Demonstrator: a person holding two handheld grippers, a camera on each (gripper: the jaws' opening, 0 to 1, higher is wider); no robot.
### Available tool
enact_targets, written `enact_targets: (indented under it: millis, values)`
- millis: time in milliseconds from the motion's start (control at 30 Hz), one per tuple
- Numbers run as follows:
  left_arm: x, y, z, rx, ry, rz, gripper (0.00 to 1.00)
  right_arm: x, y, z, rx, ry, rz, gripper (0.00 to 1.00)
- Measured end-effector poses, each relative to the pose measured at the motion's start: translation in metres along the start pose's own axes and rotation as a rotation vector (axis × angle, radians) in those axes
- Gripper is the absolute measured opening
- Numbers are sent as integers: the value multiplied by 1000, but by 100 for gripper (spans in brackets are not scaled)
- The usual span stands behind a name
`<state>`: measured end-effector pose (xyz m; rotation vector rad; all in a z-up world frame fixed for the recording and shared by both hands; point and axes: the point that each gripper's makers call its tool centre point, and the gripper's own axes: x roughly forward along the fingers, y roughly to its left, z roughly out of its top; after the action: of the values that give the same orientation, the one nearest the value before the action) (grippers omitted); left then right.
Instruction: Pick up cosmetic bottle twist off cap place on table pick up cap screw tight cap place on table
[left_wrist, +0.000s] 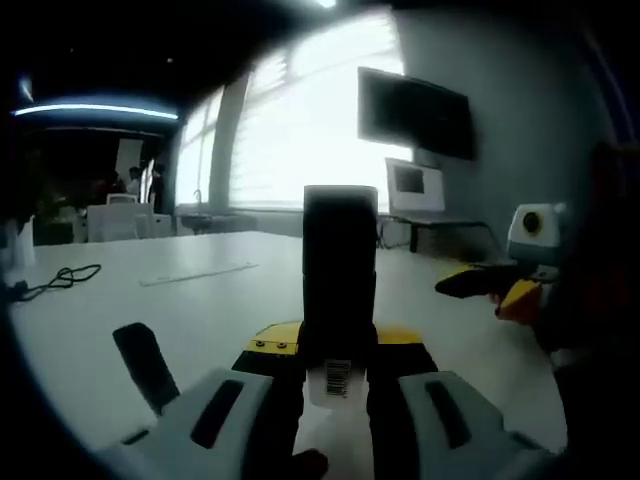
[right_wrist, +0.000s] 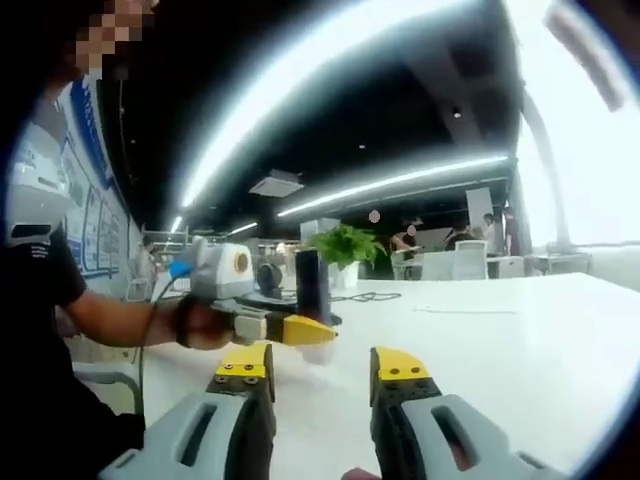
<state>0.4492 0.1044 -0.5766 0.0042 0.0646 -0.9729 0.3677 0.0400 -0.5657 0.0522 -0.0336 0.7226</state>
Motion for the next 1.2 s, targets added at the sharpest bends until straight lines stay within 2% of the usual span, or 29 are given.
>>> enact_targets:
  millis: [367,567,733,900,1200]
  values:
    - [26,13,-5,-15,16,65,13,0,0,-16,16,5,-20,30]
    - [41,20,-8,-32,23,103,13,0,-2,-17,-6,12,-32,30]
    - [52,25,-14,-12,43,140,13,0,-5,-18,-4,11,-37,30]
    - [58,31,-20,10,62,183,13,-1,-5,-16,8,0,-45,30]
    - [59,39,-28,-29,69,204,13,-2,-5,-17,-4,2,-53,30]
